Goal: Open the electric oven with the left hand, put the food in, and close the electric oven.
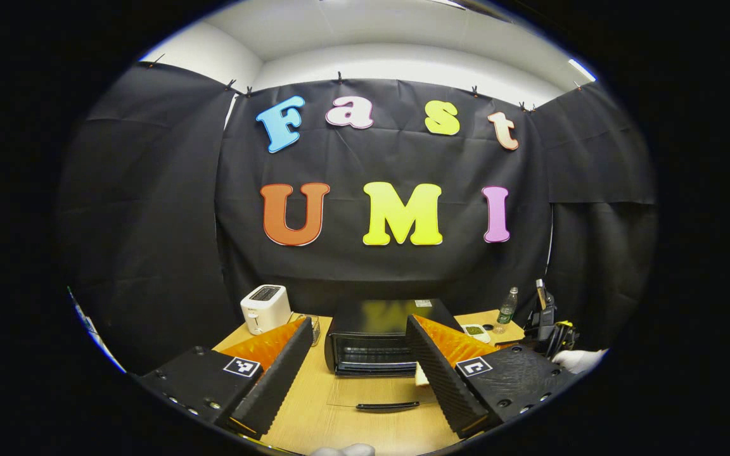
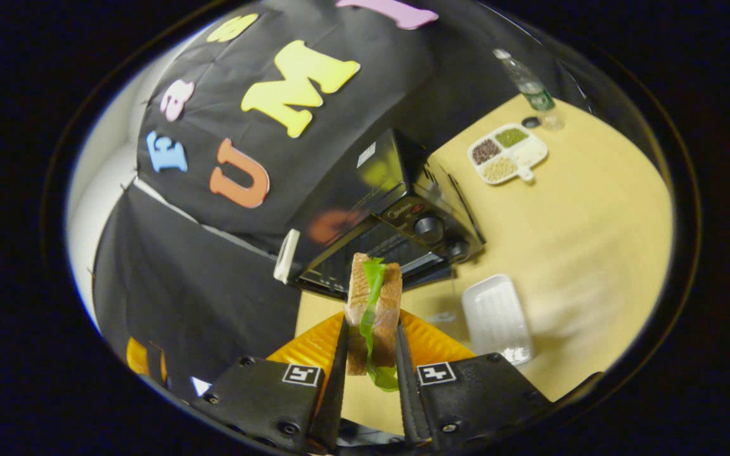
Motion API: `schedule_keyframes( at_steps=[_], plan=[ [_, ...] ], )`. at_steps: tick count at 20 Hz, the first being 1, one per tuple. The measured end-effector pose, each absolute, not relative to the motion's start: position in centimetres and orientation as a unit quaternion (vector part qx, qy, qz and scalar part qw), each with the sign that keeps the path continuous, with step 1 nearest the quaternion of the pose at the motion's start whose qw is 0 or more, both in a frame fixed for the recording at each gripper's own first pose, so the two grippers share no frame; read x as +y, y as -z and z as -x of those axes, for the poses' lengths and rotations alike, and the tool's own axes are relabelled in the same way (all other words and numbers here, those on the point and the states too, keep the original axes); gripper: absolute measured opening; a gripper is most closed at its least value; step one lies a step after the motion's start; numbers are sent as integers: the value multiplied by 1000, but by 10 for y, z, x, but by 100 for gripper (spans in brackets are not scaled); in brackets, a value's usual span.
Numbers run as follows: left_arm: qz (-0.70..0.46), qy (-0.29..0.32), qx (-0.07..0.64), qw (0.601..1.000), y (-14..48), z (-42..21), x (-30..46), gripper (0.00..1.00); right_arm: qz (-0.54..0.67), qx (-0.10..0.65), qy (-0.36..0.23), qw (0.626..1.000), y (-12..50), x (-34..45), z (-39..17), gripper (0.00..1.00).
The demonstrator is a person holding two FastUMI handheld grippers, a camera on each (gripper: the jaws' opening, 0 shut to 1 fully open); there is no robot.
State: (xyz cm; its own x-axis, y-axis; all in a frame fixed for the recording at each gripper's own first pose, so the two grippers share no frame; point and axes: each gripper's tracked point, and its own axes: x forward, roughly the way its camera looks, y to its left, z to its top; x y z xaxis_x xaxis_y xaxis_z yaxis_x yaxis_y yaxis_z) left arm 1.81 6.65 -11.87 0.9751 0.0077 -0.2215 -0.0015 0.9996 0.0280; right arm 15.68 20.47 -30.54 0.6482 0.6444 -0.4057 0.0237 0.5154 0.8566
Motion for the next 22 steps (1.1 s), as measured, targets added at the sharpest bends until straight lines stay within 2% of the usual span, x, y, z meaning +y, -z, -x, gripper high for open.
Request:
schedule_keyframes(
  at_steps=[2,3,4,5,6,7,8,9,10,11,12,15,16,17,22],
  plan=[
    [-20,-4,119,993,121,-15,73,96,-490,360,-192,770,316,226,-166,41],
    [-23,-5,122,992,122,-16,77,88,-506,354,-192,763,320,236,-171,37],
    [-27,-7,127,992,124,-16,81,88,-523,350,-188,754,326,246,-179,41],
    [-30,-8,130,991,125,-16,84,96,-539,349,-185,744,334,255,-186,41],
    [-34,-9,133,991,126,-17,86,88,-553,347,-181,736,340,261,-191,41],
    [-37,-10,135,990,127,-17,86,88,-562,342,-177,732,347,267,-198,41],
    [-39,-9,136,990,126,-17,85,96,-570,335,-171,731,353,271,-207,36],
    [-42,-8,138,989,128,-18,86,96,-577,329,-166,729,358,274,-214,36],
    [-44,-7,141,989,129,-19,86,96,-587,319,-158,727,362,277,-221,41],
    [-44,-7,143,989,131,-20,85,96,-595,314,-152,724,366,279,-228,37],
    [-43,-6,145,989,132,-22,85,96,-598,308,-149,725,368,280,-232,41],
    [-45,-6,152,987,138,-23,85,97,-613,281,-135,727,371,289,-248,41],
    [-46,-5,155,987,140,-22,85,97,-618,272,-133,725,371,294,-253,37],
    [-48,-3,157,986,141,-24,84,97,-623,264,-129,725,371,298,-256,41],
    [-52,3,165,985,150,-28,86,96,-640,237,-98,724,378,316,-269,41]
  ],
)
